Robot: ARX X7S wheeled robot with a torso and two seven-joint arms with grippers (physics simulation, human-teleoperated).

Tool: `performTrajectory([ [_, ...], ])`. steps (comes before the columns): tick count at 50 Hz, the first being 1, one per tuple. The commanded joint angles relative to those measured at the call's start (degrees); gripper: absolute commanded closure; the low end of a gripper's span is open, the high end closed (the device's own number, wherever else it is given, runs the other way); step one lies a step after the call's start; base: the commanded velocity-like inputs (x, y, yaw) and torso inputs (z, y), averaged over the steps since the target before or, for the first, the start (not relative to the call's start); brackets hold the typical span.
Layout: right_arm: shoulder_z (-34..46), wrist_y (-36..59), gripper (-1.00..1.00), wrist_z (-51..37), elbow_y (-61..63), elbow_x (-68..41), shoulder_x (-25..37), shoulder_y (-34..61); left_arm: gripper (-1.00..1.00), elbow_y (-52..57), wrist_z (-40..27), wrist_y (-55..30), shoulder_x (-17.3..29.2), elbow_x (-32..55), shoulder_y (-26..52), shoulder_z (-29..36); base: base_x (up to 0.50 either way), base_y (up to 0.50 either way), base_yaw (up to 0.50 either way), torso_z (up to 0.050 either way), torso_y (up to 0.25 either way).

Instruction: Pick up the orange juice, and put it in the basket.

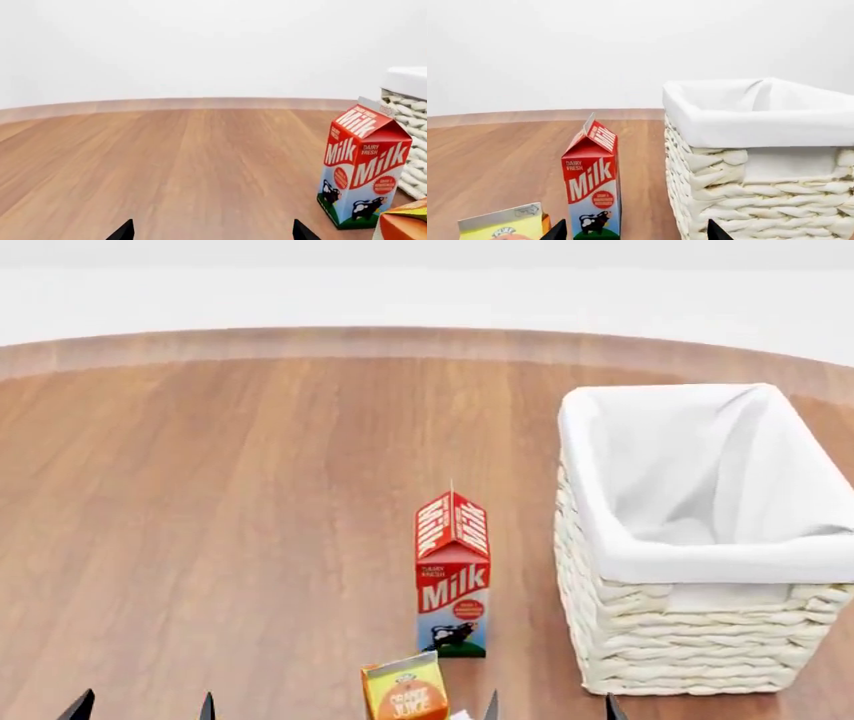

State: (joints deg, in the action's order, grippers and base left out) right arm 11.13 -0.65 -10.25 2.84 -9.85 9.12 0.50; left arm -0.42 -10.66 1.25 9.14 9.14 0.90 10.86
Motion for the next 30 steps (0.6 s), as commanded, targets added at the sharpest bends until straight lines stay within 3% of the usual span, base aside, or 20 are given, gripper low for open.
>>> performTrajectory([
  [1, 0.47, -0.18, -1.0, -0.35, 0.06, -0.28, 0.3, -0.07, -1.0, -0.03, -0.39, 0.09, 0.33, 0.33, 0.06, 0.41, 0.27, 0.0, 0.0, 0.0, 0.0],
  [21, 1.08, -0.41, -1.0, -1.31, -0.7, -0.25, 1.0, 0.12, -1.0, -0.08, -1.01, 0.25, 0.86, 0.86, 0.18, 1.07, 0.27, 0.0, 0.0, 0.0, 0.0],
  [30, 2.02, 1.04, -1.0, -1.43, 2.31, -0.16, 2.03, -1.35, -1.0, -0.1, -1.27, 0.32, 1.09, 1.09, 0.23, 1.36, 0.0, 0.0, 0.0, 0.0, 0.001],
])
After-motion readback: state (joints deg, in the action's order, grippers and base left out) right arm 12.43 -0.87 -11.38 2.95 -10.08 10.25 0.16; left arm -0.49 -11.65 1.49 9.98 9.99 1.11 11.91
